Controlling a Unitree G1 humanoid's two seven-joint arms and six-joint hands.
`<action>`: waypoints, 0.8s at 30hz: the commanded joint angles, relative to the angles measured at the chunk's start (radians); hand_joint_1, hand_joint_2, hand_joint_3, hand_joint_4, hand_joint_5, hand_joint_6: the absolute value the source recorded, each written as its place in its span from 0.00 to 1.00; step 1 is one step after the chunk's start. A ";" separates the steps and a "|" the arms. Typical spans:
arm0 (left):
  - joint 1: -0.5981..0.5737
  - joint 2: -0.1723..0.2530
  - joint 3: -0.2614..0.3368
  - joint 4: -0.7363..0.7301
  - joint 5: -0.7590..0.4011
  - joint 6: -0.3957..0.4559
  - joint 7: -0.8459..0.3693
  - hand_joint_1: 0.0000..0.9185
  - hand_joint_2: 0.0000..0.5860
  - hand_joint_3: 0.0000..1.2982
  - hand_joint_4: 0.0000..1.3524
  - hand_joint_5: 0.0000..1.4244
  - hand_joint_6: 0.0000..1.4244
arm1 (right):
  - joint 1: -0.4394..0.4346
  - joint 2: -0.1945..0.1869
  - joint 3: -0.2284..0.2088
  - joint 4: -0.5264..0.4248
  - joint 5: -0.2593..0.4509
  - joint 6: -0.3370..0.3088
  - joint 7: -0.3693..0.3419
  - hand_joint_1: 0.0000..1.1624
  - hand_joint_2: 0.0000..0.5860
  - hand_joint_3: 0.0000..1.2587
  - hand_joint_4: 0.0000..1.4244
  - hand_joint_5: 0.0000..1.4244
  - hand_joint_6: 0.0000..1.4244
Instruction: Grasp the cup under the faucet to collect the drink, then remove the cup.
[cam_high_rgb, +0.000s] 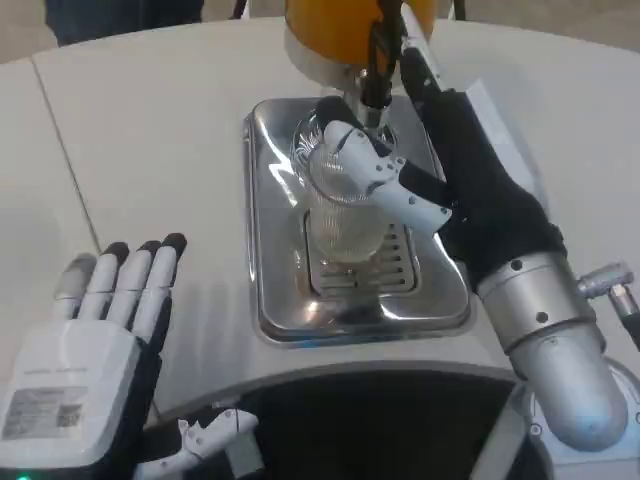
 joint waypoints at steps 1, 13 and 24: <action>0.010 -0.008 0.011 0.009 -0.007 -0.019 0.025 0.00 0.23 0.00 0.00 0.00 0.00 | -0.025 0.012 -0.023 0.016 0.052 -0.004 -0.058 0.37 0.76 0.00 0.00 0.00 0.00; -0.018 -0.015 0.009 0.057 -0.045 -0.049 0.043 0.00 0.22 0.00 0.00 0.00 0.00 | -0.060 -0.081 0.022 0.066 0.199 -0.005 0.031 0.37 0.75 0.00 0.00 0.00 0.01; -0.046 -0.033 0.010 0.102 -0.095 -0.077 0.067 0.00 0.22 0.00 0.00 0.00 0.01 | -0.171 -0.208 0.087 0.058 0.179 0.105 0.146 0.38 0.74 0.00 0.00 0.00 0.02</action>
